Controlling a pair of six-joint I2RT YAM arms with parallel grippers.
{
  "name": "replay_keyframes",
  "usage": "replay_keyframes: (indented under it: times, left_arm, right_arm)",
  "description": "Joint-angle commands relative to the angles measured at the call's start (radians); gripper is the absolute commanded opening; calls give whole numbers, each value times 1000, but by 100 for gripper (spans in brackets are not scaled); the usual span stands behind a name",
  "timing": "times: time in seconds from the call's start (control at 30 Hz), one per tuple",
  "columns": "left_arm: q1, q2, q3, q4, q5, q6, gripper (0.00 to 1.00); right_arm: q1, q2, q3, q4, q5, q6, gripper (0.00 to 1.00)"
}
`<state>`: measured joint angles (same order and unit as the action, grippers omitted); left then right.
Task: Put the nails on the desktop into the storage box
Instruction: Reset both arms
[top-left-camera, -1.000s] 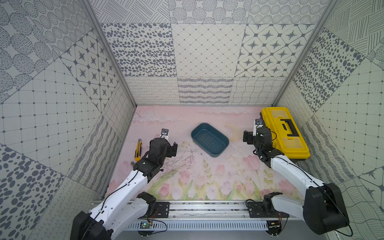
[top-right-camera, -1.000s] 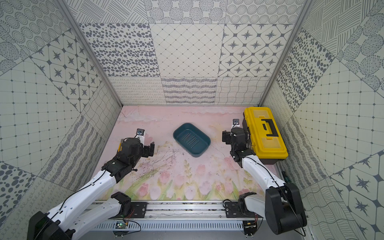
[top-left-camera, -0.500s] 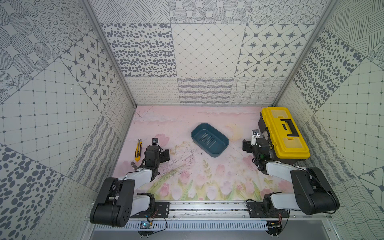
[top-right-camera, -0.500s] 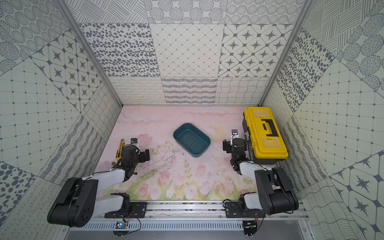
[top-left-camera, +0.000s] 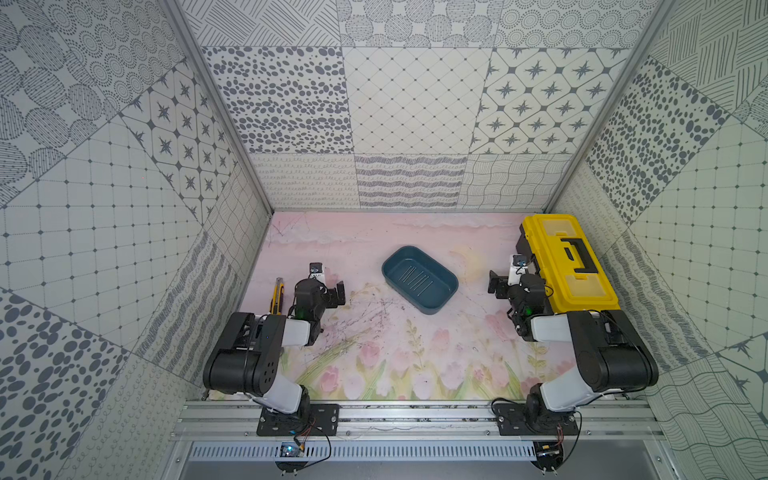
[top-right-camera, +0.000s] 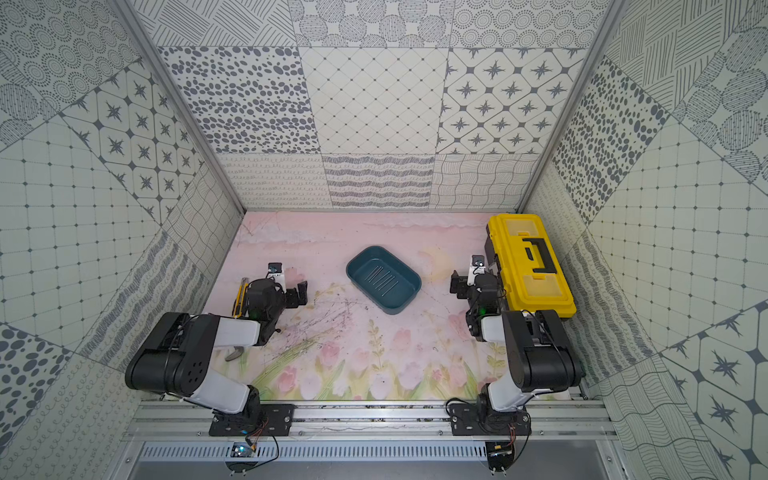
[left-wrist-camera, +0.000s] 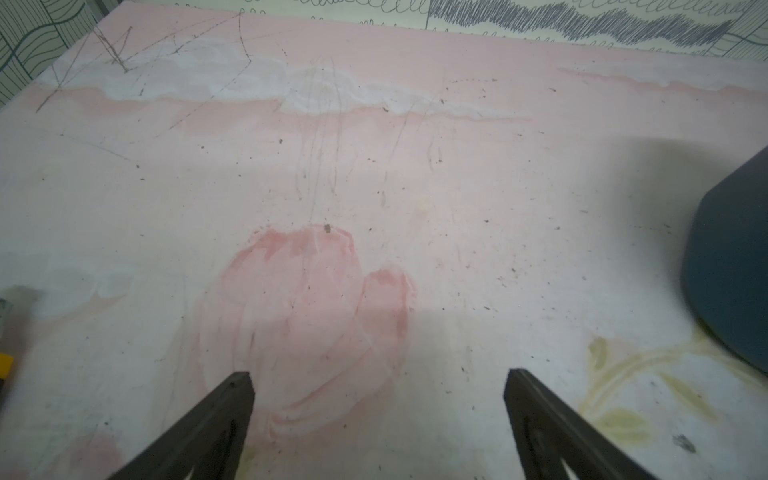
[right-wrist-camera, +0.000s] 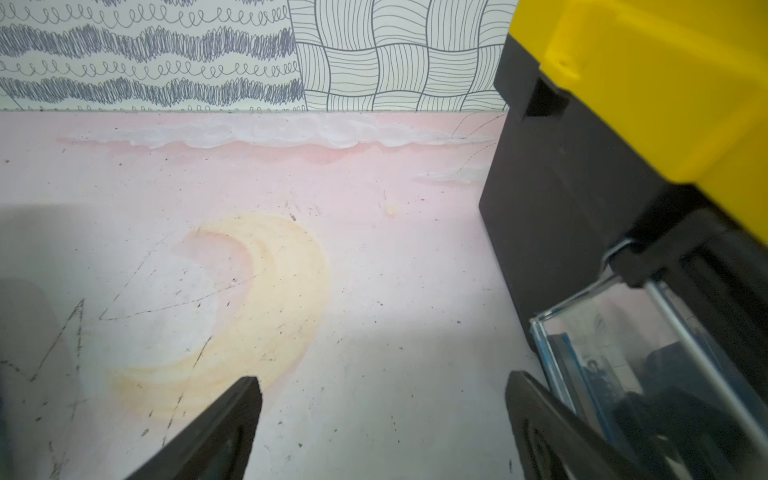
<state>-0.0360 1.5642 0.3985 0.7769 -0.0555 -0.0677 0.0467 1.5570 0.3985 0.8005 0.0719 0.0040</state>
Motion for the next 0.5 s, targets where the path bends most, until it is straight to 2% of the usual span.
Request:
replay_keyframes:
  times: [0.0,0.47]
  left_arm:
    - [9,9,16,58,46,11,99]
    - [7,7,19,48,44,10,100]
  right_arm:
    - [1,-5,14,29,-29,20,97]
    - [2,-4,13,31,-27,18,97]
